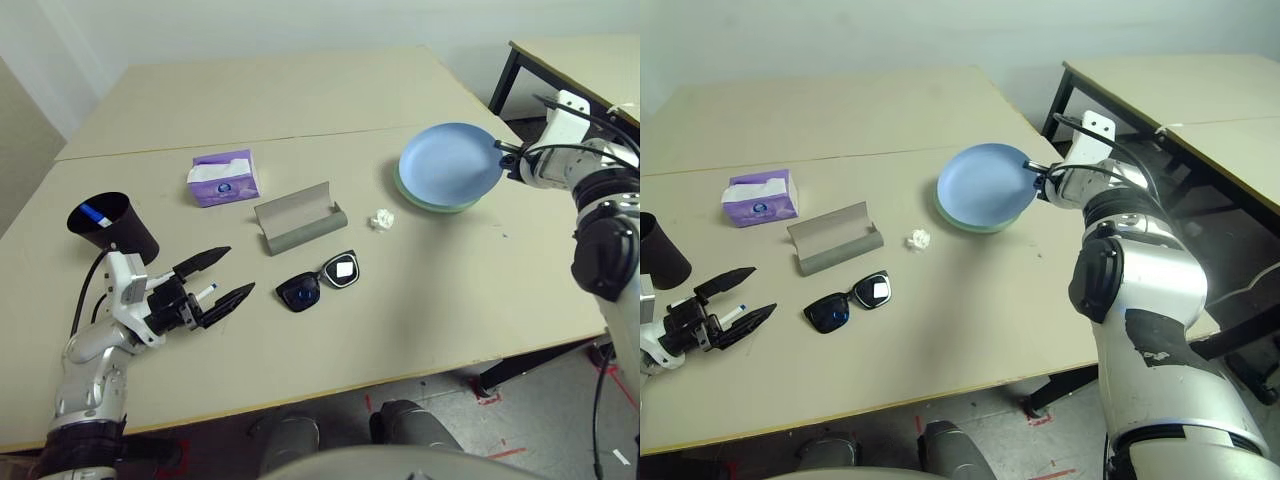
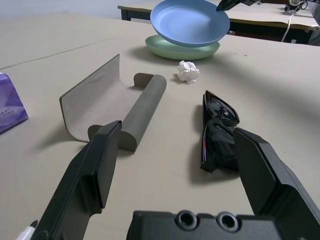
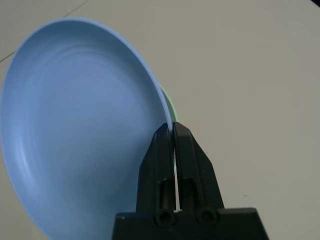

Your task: Organize and tidy the items on the table.

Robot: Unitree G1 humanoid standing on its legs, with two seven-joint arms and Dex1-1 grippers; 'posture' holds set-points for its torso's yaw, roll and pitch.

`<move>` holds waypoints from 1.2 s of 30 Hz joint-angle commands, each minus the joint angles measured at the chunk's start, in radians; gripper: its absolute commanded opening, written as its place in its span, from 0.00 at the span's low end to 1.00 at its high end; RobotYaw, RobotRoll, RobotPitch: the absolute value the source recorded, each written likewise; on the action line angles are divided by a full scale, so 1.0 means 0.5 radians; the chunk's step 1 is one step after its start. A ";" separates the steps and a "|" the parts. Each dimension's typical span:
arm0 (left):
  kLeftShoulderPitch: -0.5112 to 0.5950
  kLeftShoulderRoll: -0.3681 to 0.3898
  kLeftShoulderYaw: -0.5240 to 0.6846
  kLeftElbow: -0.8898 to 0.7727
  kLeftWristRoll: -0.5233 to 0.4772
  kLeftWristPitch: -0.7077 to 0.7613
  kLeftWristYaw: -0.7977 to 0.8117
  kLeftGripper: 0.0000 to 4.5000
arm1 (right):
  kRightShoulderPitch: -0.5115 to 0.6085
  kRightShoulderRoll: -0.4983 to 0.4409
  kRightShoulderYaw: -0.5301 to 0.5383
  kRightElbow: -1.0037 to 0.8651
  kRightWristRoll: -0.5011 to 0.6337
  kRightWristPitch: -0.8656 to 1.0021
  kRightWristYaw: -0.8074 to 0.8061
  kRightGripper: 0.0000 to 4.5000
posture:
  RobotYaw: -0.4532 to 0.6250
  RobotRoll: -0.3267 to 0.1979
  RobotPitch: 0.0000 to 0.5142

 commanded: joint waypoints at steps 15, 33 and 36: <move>0.080 0.031 0.057 -0.017 -0.036 0.016 -0.048 1.00 | 0.066 0.056 -0.084 0.015 -0.045 -0.143 -0.044 0.23 | 0.44 0.62 0.11; -0.062 0.018 -0.003 -0.017 -0.009 0.067 0.008 1.00 | 0.430 -0.402 0.622 -1.364 -0.194 0.463 1.397 0.99 | 0.39 0.62 0.12; -0.055 0.020 -0.013 -0.066 -0.011 0.105 0.037 1.00 | 1.159 -0.535 0.492 -2.469 0.059 0.677 1.538 0.99 | 0.37 0.62 0.12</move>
